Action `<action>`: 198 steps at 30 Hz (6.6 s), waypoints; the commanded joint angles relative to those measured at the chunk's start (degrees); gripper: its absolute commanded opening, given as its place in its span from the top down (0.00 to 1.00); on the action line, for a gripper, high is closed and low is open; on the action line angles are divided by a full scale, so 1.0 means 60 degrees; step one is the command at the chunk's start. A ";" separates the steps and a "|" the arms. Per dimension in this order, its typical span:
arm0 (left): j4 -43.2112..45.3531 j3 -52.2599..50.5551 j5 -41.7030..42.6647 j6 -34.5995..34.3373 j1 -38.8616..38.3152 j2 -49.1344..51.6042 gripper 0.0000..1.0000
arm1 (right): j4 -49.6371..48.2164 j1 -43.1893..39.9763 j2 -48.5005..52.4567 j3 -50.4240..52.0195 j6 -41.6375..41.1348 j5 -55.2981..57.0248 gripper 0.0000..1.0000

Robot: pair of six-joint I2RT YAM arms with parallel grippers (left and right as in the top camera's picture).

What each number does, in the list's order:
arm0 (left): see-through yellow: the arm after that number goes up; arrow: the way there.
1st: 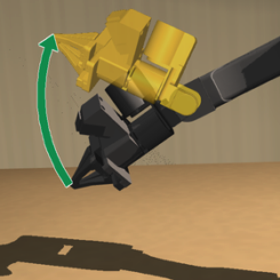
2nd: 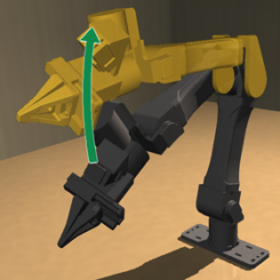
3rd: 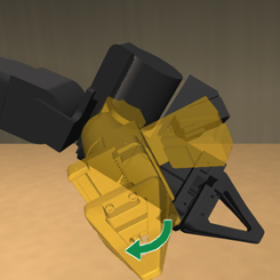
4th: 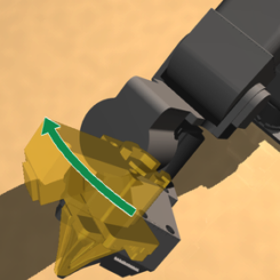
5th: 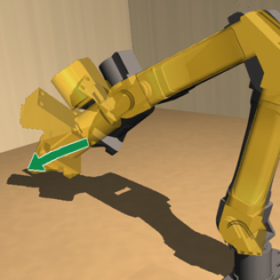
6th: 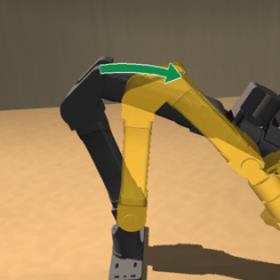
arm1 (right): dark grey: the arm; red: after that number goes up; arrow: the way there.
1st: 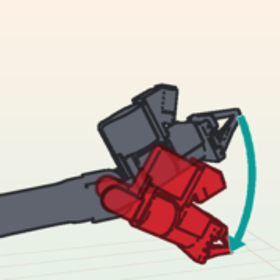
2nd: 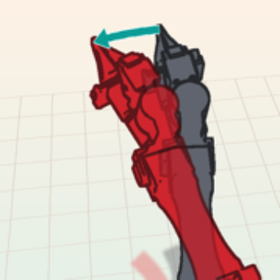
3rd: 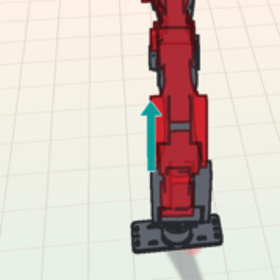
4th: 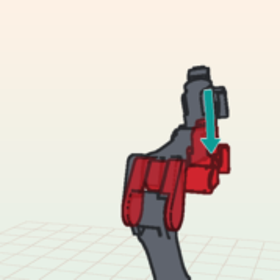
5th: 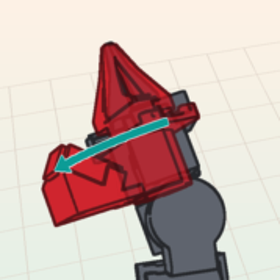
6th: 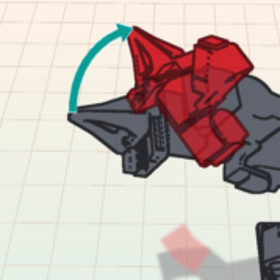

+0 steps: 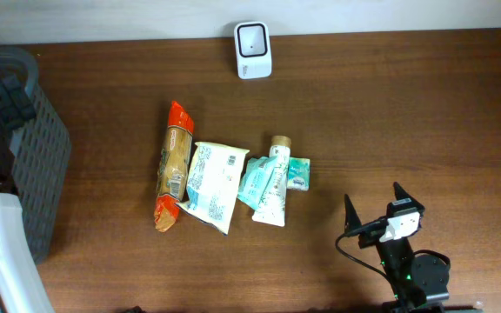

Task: Scan the item barcode

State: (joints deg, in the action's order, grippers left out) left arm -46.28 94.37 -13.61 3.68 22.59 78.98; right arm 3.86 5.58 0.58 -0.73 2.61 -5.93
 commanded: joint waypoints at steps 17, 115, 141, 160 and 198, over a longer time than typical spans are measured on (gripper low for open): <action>-0.0015 0.0055 -0.0102 0.0120 0.0033 0.0011 0.01 | 0.5329 0.0066 0.8258 -0.8018 -0.0583 -0.3009 0.02; -0.0237 0.0055 -0.0102 0.0120 0.0015 0.0011 0.01 | 0.3818 0.0922 1.7602 -1.1122 -0.4732 -0.1228 0.47; -0.0237 0.0055 -0.0102 0.0120 0.0015 0.0011 0.01 | 0.3333 0.1253 1.8717 -1.1905 -0.4452 0.0259 0.50; -0.0237 0.0055 -0.0102 0.0120 0.0015 0.0011 0.01 | 0.9136 0.1202 1.7511 -1.3234 -0.1978 -0.1909 0.44; -0.0237 0.0055 -0.0102 0.0120 0.0015 0.0011 0.01 | 0.3821 0.1002 1.7551 -1.1052 -0.2251 0.1304 0.69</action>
State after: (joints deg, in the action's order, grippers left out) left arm -47.77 94.35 -13.80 3.68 22.59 79.02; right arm 29.65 11.77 106.32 -67.05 -12.25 3.60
